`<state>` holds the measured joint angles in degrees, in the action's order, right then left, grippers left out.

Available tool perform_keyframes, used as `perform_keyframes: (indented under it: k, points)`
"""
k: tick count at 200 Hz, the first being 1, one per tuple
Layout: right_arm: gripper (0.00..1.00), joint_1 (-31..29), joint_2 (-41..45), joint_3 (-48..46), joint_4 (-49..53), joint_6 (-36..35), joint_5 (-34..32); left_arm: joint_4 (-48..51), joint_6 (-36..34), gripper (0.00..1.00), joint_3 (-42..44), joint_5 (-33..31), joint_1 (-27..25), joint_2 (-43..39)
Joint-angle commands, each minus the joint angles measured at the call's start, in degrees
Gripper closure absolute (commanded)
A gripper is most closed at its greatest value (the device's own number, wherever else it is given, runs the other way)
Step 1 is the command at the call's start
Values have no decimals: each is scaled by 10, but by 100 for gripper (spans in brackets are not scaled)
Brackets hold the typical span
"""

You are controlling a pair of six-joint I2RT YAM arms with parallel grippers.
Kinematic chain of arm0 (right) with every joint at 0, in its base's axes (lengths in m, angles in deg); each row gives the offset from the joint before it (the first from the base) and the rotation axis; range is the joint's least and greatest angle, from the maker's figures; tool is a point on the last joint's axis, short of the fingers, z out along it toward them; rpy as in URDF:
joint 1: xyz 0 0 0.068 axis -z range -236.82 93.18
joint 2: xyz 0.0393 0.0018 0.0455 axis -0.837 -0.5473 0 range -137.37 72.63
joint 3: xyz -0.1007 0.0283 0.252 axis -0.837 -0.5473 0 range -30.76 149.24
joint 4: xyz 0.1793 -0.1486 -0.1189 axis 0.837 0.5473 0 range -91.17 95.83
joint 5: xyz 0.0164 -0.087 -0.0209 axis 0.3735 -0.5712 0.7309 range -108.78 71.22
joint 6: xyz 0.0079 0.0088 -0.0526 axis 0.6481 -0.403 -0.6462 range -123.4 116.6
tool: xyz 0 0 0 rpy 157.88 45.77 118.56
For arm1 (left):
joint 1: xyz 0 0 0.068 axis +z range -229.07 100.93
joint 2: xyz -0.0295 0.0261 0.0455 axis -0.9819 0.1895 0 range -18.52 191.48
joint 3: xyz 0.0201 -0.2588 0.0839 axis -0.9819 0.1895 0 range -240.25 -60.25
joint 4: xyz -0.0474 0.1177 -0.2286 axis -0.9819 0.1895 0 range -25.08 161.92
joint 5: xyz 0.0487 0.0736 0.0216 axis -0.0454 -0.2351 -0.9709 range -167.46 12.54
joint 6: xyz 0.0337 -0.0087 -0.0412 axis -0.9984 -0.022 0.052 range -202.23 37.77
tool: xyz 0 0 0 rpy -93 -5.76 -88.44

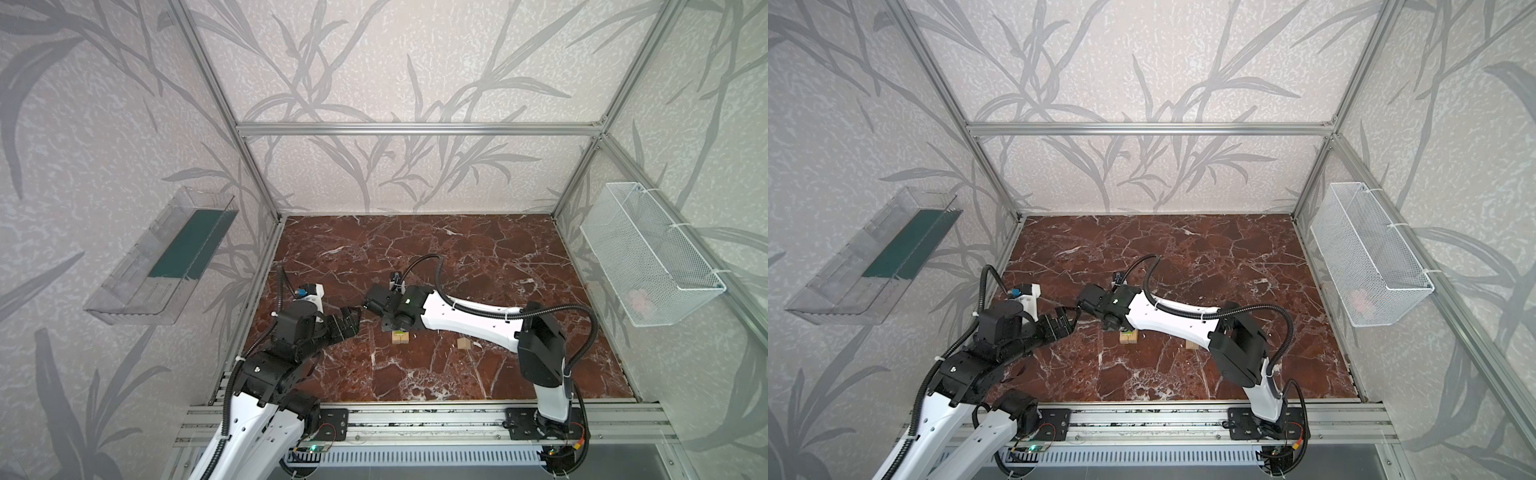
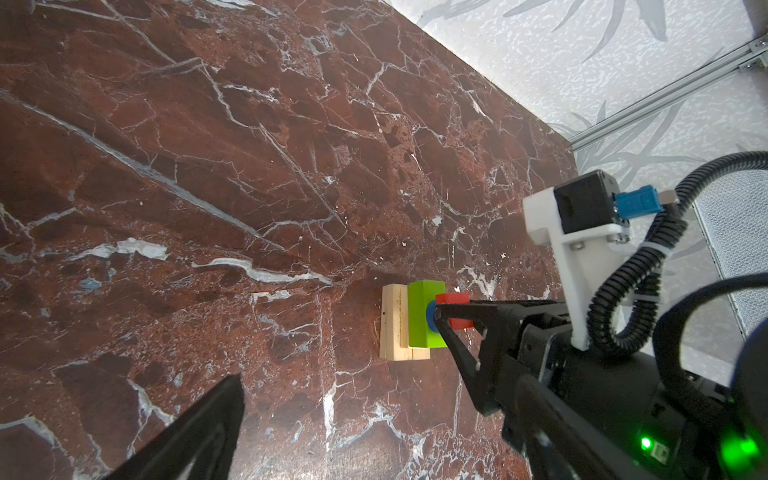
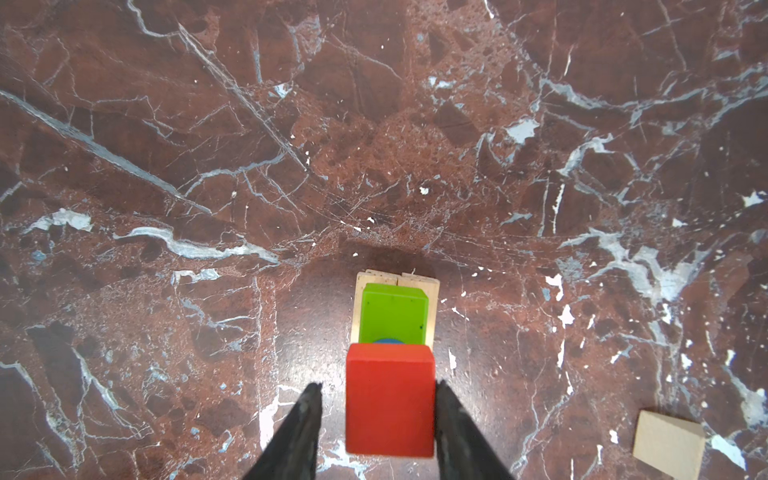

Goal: Build the wood block tower
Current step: 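Open the right gripper and move it to the small wood cube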

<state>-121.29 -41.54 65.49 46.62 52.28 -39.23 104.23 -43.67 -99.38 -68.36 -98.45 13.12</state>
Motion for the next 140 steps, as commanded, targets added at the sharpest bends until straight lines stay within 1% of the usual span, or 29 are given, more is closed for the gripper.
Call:
perform_keyframes:
  k: [1, 140]
  points:
    - [55, -2, 25, -5, 3, 5, -5, 2, -3, 0, -2, -2, 0, 2]
    - [51, -3, 53, -23, -16, 5, 13, 5, -3, 0, -13, 5, 0, 4]
